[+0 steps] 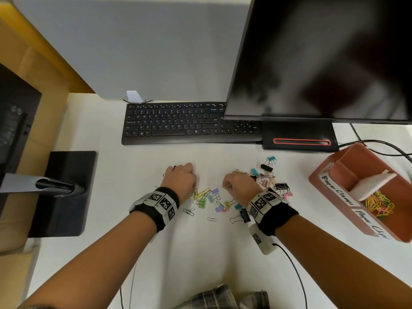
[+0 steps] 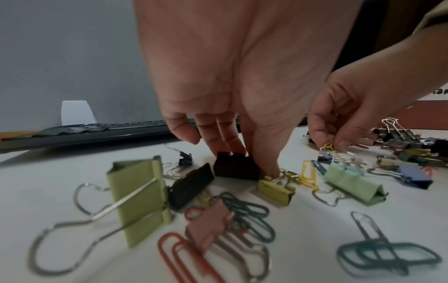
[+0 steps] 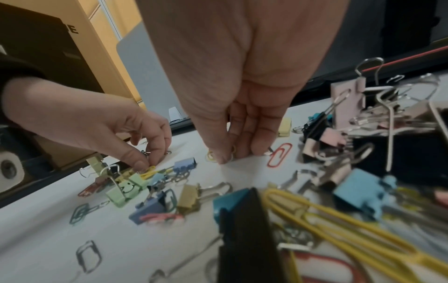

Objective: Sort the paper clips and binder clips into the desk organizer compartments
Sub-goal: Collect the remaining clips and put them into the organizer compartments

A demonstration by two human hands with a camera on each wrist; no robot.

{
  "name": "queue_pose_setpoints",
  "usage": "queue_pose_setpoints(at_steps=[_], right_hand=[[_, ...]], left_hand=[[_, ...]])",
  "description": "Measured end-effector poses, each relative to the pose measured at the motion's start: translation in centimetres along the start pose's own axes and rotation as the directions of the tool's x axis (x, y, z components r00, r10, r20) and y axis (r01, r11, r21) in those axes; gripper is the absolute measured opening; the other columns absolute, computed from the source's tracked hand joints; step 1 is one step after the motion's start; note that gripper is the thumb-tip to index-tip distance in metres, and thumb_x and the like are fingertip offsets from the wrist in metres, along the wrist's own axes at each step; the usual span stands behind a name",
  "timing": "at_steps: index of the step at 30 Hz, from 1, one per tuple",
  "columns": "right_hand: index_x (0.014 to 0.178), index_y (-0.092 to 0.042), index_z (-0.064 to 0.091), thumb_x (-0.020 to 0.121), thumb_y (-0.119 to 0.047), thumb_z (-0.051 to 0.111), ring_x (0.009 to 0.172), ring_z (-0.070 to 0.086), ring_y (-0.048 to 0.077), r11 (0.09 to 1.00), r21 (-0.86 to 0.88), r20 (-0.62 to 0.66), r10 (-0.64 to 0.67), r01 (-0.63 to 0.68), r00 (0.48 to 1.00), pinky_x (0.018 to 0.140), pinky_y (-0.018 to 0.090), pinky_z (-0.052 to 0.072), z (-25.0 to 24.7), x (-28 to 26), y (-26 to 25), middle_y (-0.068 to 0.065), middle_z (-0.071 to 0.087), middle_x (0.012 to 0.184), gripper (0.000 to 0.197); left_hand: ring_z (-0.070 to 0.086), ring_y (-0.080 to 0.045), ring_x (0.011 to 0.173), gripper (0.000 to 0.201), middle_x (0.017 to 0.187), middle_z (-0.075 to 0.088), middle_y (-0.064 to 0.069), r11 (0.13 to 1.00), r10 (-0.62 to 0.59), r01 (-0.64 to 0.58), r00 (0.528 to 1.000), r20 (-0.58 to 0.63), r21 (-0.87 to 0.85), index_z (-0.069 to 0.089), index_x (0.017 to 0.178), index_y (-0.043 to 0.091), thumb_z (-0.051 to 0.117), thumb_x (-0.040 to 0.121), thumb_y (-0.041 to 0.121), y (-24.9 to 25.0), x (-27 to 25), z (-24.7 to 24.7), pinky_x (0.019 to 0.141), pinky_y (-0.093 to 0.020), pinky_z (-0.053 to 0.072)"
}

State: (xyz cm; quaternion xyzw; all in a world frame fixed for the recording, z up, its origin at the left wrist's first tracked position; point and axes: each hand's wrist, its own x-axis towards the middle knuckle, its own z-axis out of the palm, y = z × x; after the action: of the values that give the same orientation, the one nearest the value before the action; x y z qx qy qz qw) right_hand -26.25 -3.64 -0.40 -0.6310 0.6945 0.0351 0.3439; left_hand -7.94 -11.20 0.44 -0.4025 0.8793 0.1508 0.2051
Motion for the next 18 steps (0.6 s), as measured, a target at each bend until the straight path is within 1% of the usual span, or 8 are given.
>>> queue_pose_setpoints(at_steps=[5,9,10,12,13,15,17,18], right_hand=[[0.103,-0.010,0.065,0.090,-0.006,0.051,0.098,0.058,0.022,0.998,0.059,0.007,-0.002,0.001,1.000,0.087,0.026,0.046,0.1,-0.3,-0.3,0.008,0.055,0.109,0.019],[0.103,-0.012,0.064,0.089,-0.009,0.052,0.092,0.057,0.018,0.997,0.078,0.001,-0.028,0.027,1.000,0.088,0.027,0.049,0.0,-0.9,0.1,0.005,0.061,0.102,0.019],[0.104,-0.013,0.064,0.090,-0.010,0.051,0.089,0.054,0.015,0.996,0.088,-0.018,-0.033,0.035,0.999,0.089,0.029,0.049,-0.2,-1.0,0.1,0.003,0.059,0.098,0.019],[0.106,-0.014,0.063,0.092,-0.014,0.051,0.087,0.049,0.012,0.994,0.083,-0.051,-0.071,0.075,0.996,0.088,0.029,0.047,-0.7,-1.2,-0.3,-0.001,0.056,0.095,0.019],[0.105,-0.014,0.064,0.092,-0.017,0.051,0.088,0.051,0.013,0.992,0.066,-0.057,-0.108,0.112,0.993,0.087,0.029,0.046,-1.0,-1.2,-0.9,0.000,0.059,0.097,0.018],[0.098,-0.014,0.067,0.091,-0.021,0.053,0.094,0.055,0.017,0.983,0.038,-0.050,-0.180,0.182,0.982,0.086,0.029,0.046,-1.4,-1.0,-2.2,0.002,0.062,0.101,0.017],[0.095,-0.012,0.068,0.089,-0.018,0.054,0.099,0.053,0.020,0.976,0.002,-0.015,-0.219,0.219,0.976,0.088,0.032,0.046,-1.4,-0.4,-3.8,0.003,0.060,0.106,0.016],[0.096,-0.009,0.067,0.088,-0.016,0.054,0.100,0.053,0.021,0.975,-0.025,0.013,-0.221,0.222,0.975,0.088,0.034,0.047,-1.2,0.1,-4.6,0.005,0.059,0.108,0.016]], left_hand=[[0.045,-0.024,0.103,0.023,0.107,0.047,0.000,0.993,0.042,-0.037,0.998,-0.041,0.109,0.064,0.092,0.021,0.047,0.084,0.008,0.2,-0.4,-0.2,0.088,-0.039,0.031],[0.043,-0.022,0.098,0.024,0.105,0.045,0.002,0.993,0.095,-0.088,0.991,-0.093,0.081,0.061,0.085,0.023,0.046,0.080,0.003,0.2,-0.7,-0.4,0.084,-0.037,0.029],[0.042,-0.020,0.094,0.023,0.102,0.045,0.003,0.994,0.109,-0.108,0.986,-0.129,0.015,0.058,0.080,0.024,0.047,0.080,0.003,0.0,-0.8,-0.5,0.084,-0.035,0.030],[0.044,-0.016,0.087,0.020,0.095,0.049,0.005,0.962,0.098,-0.153,0.967,-0.237,-0.225,0.056,0.075,0.025,0.052,0.082,0.007,-0.9,-1.1,-0.8,0.085,-0.035,0.038],[0.048,-0.015,0.084,0.018,0.091,0.053,0.005,0.918,0.058,-0.162,0.957,-0.284,-0.361,0.055,0.075,0.025,0.055,0.083,0.009,-1.5,-1.4,-1.1,0.083,-0.035,0.043],[0.053,-0.013,0.077,0.014,0.084,0.057,0.005,0.823,-0.059,-0.142,0.942,-0.331,-0.550,0.055,0.079,0.024,0.057,0.085,0.012,-2.8,-2.3,-1.7,0.075,-0.028,0.047],[0.056,-0.008,0.075,0.006,0.081,0.059,0.006,0.767,-0.180,-0.104,0.912,-0.368,-0.633,0.057,0.085,0.021,0.060,0.086,0.016,-4.3,-3.6,-2.0,0.068,-0.018,0.045],[0.056,-0.006,0.075,0.004,0.080,0.060,0.006,0.761,-0.218,-0.092,0.896,-0.387,-0.643,0.059,0.085,0.020,0.061,0.085,0.017,-5.0,-4.4,-2.0,0.068,-0.016,0.045]])
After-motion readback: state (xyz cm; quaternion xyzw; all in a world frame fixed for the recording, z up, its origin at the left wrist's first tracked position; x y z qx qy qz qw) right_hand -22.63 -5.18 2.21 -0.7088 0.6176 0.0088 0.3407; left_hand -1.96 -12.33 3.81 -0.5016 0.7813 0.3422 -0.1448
